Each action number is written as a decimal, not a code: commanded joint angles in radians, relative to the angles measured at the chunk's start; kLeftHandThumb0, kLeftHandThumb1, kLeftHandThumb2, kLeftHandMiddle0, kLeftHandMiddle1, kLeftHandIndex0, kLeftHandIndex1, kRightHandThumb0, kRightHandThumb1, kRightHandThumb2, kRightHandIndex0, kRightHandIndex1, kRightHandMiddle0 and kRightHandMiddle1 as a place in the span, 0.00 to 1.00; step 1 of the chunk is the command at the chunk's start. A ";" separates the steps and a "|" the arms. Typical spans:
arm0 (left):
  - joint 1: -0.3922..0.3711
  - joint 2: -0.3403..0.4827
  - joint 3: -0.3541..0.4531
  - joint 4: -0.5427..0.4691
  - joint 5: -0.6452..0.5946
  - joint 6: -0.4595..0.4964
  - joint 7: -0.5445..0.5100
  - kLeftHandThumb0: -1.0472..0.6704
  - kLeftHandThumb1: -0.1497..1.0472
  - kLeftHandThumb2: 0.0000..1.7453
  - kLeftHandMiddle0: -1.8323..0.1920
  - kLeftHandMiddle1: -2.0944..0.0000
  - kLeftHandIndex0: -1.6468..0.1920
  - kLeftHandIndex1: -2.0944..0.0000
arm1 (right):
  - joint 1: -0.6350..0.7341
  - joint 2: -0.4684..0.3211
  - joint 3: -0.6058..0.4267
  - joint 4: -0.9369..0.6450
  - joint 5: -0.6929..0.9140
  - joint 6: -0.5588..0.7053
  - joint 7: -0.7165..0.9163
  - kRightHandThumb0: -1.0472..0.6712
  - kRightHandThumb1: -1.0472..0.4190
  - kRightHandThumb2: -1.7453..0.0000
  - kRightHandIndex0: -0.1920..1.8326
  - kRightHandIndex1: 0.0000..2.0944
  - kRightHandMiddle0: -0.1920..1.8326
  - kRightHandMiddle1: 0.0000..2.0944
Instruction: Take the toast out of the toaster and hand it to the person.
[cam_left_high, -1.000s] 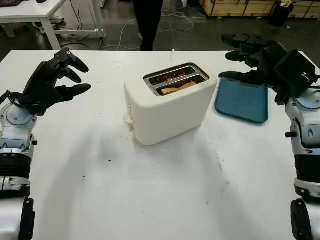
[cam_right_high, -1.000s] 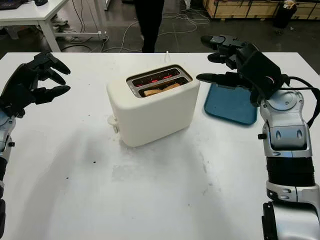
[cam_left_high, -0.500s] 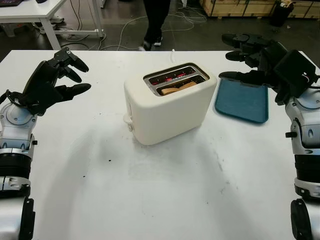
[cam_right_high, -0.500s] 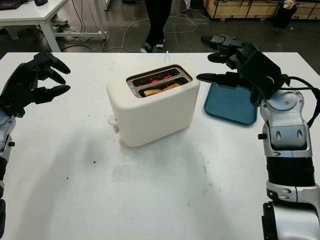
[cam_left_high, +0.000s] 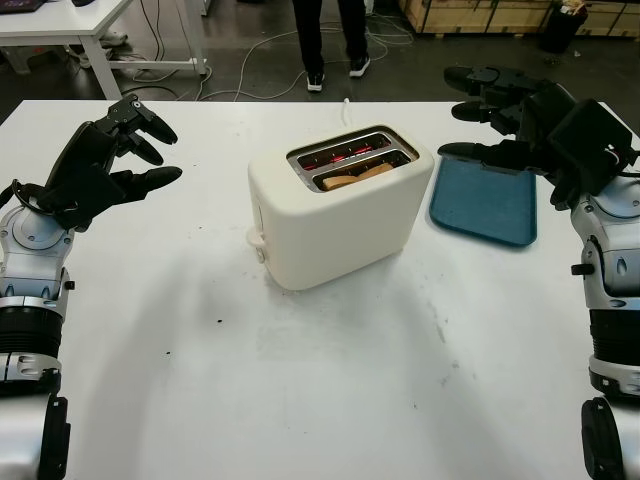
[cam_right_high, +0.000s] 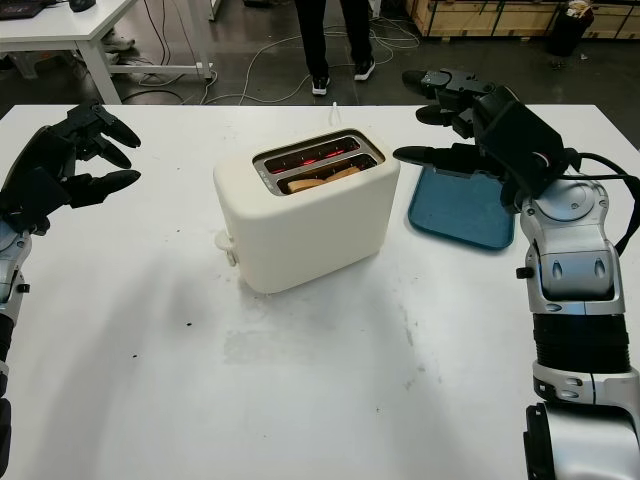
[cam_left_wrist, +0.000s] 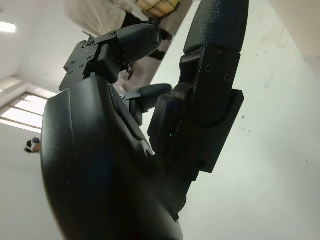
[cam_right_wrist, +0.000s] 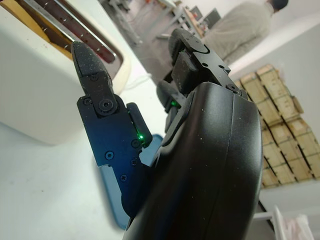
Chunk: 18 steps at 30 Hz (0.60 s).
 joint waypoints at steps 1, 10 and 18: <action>-0.006 0.002 0.002 -0.011 -0.006 -0.002 0.004 0.00 0.89 0.09 0.81 0.21 0.82 0.24 | -0.008 0.004 -0.001 -0.011 0.006 0.008 -0.009 0.36 0.22 1.00 0.13 0.40 0.33 0.01; -0.006 0.003 0.003 -0.003 -0.008 -0.009 0.001 0.00 0.89 0.09 0.81 0.22 0.82 0.25 | -0.010 0.006 -0.001 -0.004 0.008 0.001 -0.008 0.37 0.22 1.00 0.14 0.39 0.33 0.01; -0.005 0.004 0.001 -0.010 -0.002 -0.001 0.005 0.00 0.89 0.10 0.81 0.21 0.82 0.24 | -0.009 0.007 -0.001 -0.005 0.009 0.010 -0.013 0.37 0.23 1.00 0.14 0.39 0.33 0.01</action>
